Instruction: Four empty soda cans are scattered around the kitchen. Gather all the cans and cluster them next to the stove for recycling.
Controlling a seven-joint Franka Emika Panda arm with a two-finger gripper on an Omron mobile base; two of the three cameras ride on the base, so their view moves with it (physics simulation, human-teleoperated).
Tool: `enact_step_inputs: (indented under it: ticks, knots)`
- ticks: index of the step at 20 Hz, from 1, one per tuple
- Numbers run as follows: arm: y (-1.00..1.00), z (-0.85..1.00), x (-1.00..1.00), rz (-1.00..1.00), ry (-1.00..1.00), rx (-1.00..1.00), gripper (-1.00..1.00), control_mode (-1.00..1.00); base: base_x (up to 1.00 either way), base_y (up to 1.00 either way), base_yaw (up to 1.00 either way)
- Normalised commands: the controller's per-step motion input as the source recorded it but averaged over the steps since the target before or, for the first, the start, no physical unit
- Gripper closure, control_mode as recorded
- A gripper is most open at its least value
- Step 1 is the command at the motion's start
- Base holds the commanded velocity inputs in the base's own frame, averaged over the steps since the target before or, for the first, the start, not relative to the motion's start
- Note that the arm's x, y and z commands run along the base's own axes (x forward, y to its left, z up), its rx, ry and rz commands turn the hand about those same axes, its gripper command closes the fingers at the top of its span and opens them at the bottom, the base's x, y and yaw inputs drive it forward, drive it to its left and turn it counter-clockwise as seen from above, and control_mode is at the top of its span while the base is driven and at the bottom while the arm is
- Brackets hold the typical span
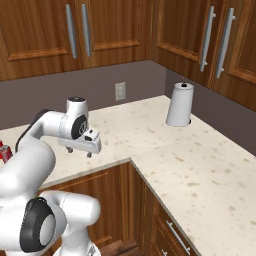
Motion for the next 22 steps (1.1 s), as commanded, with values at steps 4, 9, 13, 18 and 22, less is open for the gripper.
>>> enact_step_inputs:
  ticks: [4, 9, 13, 18, 22]
  knots:
    - [-0.34, 0.02, 0.00, -0.23, 0.00, 0.02, -1.00, -1.00, 0.00, 0.00, 0.00]
    - [-0.14, 0.06, 0.00, -0.20, 0.00, 0.00, -1.00, -1.00, 0.00, 0.00, 0.00]
    - [-0.02, 0.13, 0.00, -0.17, -0.01, 0.00, -1.00, -1.00, 0.00, 0.00, 0.00]
    - [-0.02, 0.12, 0.00, -0.13, -0.01, 0.00, -1.00, -1.00, 0.00, 0.00, 0.00]
    - [-0.07, 0.13, 0.00, 0.00, 0.00, 0.00, -1.00, -1.00, 0.00, 0.00, 0.00]
